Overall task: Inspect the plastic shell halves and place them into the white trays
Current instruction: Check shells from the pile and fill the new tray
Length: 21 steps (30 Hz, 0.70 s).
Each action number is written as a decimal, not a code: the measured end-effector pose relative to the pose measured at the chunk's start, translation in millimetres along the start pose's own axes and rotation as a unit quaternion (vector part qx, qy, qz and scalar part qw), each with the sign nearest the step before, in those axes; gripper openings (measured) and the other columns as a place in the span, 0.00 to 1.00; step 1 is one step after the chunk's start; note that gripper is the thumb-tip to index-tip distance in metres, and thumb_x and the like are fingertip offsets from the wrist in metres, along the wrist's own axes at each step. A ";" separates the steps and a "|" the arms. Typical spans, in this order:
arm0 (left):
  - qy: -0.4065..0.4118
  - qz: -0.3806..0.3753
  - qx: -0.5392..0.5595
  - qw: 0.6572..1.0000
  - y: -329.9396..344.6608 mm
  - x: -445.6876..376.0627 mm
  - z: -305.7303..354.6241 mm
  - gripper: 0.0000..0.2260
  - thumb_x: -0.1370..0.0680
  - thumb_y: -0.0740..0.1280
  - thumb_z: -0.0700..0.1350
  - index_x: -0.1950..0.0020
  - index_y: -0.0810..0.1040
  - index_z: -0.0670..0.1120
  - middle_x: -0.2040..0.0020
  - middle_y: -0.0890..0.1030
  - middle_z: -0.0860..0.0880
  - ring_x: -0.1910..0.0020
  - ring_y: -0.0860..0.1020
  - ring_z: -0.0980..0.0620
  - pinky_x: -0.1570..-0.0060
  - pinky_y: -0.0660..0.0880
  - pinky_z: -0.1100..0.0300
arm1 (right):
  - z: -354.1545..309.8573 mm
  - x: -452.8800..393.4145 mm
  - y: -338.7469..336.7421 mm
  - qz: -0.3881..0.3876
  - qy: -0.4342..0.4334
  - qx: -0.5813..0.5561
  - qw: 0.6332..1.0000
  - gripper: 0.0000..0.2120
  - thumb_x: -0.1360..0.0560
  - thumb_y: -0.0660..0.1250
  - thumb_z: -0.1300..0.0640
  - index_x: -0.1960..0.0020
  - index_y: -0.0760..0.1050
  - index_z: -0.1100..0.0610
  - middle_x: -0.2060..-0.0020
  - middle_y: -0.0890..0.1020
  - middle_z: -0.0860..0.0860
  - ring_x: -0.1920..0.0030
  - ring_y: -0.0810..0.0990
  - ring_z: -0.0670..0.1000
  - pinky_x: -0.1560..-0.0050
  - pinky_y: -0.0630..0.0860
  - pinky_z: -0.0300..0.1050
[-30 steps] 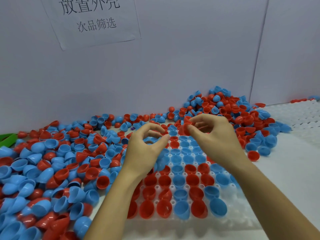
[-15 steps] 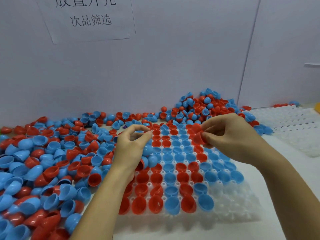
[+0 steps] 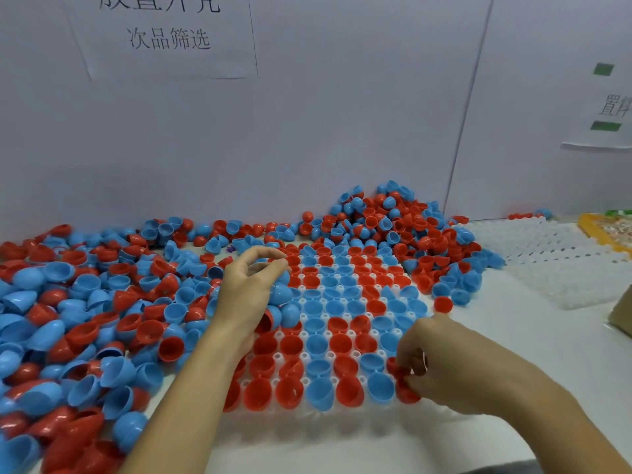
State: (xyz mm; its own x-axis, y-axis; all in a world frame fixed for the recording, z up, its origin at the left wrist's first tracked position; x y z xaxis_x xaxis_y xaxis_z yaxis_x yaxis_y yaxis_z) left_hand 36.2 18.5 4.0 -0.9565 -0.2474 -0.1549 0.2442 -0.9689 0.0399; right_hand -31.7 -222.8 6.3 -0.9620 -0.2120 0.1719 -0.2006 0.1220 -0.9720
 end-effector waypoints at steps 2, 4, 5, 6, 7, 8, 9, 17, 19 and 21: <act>-0.007 0.000 0.006 1.000 0.2 0.7 0.4 0.08 0.22 0.71 0.45 0.59 0.82 0.56 0.50 0.83 0.49 0.47 0.81 0.47 0.47 0.80 0.47 | -0.5 -1.5 1.5 0.004 0.007 0.013 1.000 0.05 0.26 0.72 0.51 0.50 0.83 0.47 0.61 0.82 0.41 0.62 0.81 0.44 0.60 0.81 0.39; -0.018 0.000 0.017 1.000 0.5 1.2 1.0 0.09 0.22 0.71 0.44 0.60 0.83 0.57 0.48 0.83 0.46 0.46 0.81 0.43 0.44 0.80 0.43 | -0.7 -1.7 1.1 0.001 0.010 0.017 1.000 0.06 0.26 0.72 0.51 0.50 0.83 0.47 0.61 0.82 0.42 0.62 0.81 0.44 0.60 0.80 0.39; -0.022 0.001 0.023 0.999 0.5 1.5 1.3 0.10 0.22 0.71 0.44 0.61 0.83 0.57 0.47 0.83 0.45 0.46 0.81 0.42 0.44 0.80 0.42 | -0.7 -1.8 1.4 -0.006 0.008 0.014 1.000 0.06 0.26 0.72 0.52 0.49 0.83 0.47 0.60 0.82 0.42 0.62 0.81 0.44 0.59 0.81 0.38; -0.026 0.003 0.028 0.999 0.5 1.7 1.4 0.11 0.22 0.70 0.44 0.61 0.83 0.57 0.46 0.83 0.44 0.46 0.81 0.42 0.45 0.80 0.43 | -1.2 -1.5 1.1 -0.014 0.005 0.007 1.000 0.07 0.25 0.72 0.52 0.48 0.83 0.47 0.60 0.83 0.42 0.61 0.81 0.44 0.59 0.81 0.38; -0.028 0.004 0.034 0.999 0.4 2.1 1.4 0.11 0.22 0.70 0.44 0.62 0.83 0.57 0.46 0.83 0.44 0.46 0.81 0.43 0.48 0.80 0.45 | -1.0 -1.4 0.4 -0.022 0.002 -0.001 1.000 0.07 0.25 0.72 0.53 0.47 0.83 0.47 0.60 0.82 0.41 0.61 0.81 0.44 0.58 0.80 0.37; -0.032 0.004 0.044 0.999 0.5 2.3 1.4 0.11 0.22 0.70 0.43 0.62 0.83 0.56 0.45 0.83 0.43 0.47 0.81 0.44 0.52 0.80 0.48 | -0.9 -0.5 -1.5 -0.027 -0.002 -0.009 1.000 0.08 0.25 0.72 0.53 0.46 0.83 0.46 0.59 0.82 0.40 0.61 0.81 0.44 0.59 0.80 0.37; -0.037 0.003 0.057 0.998 0.8 2.6 1.3 0.11 0.21 0.69 0.43 0.62 0.83 0.55 0.45 0.83 0.42 0.49 0.81 0.45 0.57 0.79 0.52 | -0.8 0.1 -4.1 -0.030 -0.007 -0.013 0.999 0.10 0.24 0.72 0.54 0.45 0.83 0.45 0.59 0.81 0.39 0.60 0.81 0.43 0.59 0.79 0.36; -0.129 -0.022 0.157 0.979 6.3 7.0 -4.3 0.13 0.24 0.63 0.41 0.62 0.83 0.52 0.47 0.82 0.41 0.63 0.78 0.49 0.72 0.76 0.58 | -29.7 -29.7 -54.0 0.074 -0.092 -0.035 0.992 0.08 0.21 0.68 0.53 0.43 0.82 0.47 0.49 0.84 0.42 0.57 0.81 0.39 0.53 0.80 0.35; -0.137 -0.025 0.174 0.975 6.9 6.8 -5.9 0.14 0.26 0.61 0.37 0.62 0.83 0.51 0.51 0.81 0.42 0.63 0.77 0.49 0.71 0.76 0.58 | -52.3 -47.9 -63.8 0.105 -0.137 -0.085 0.981 0.09 0.20 0.66 0.51 0.42 0.82 0.48 0.50 0.84 0.44 0.56 0.82 0.41 0.51 0.81 0.38; -0.146 -0.023 0.190 0.971 6.7 6.3 -8.0 0.15 0.27 0.59 0.36 0.59 0.83 0.49 0.54 0.81 0.42 0.63 0.77 0.48 0.70 0.77 0.57 | -74.8 -64.0 -63.4 0.115 -0.168 -0.144 0.968 0.09 0.20 0.66 0.50 0.41 0.80 0.47 0.54 0.84 0.44 0.58 0.82 0.42 0.58 0.79 0.35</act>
State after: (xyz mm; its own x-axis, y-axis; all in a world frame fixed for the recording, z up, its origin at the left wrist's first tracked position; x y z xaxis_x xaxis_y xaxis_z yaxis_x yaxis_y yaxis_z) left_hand 33.1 10.5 -4.6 -0.9830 -0.1404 0.1185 0.1772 -0.8947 0.4100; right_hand 28.7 -144.4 68.9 -0.8822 -0.4454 -0.1530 -0.0780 0.4586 -0.8852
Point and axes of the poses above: each hand's wrist, its own x-axis away from the middle knuckle, its own y-axis out of the palm, z = x × y, the point moved 6 cm from there along -x, towards the middle knuckle
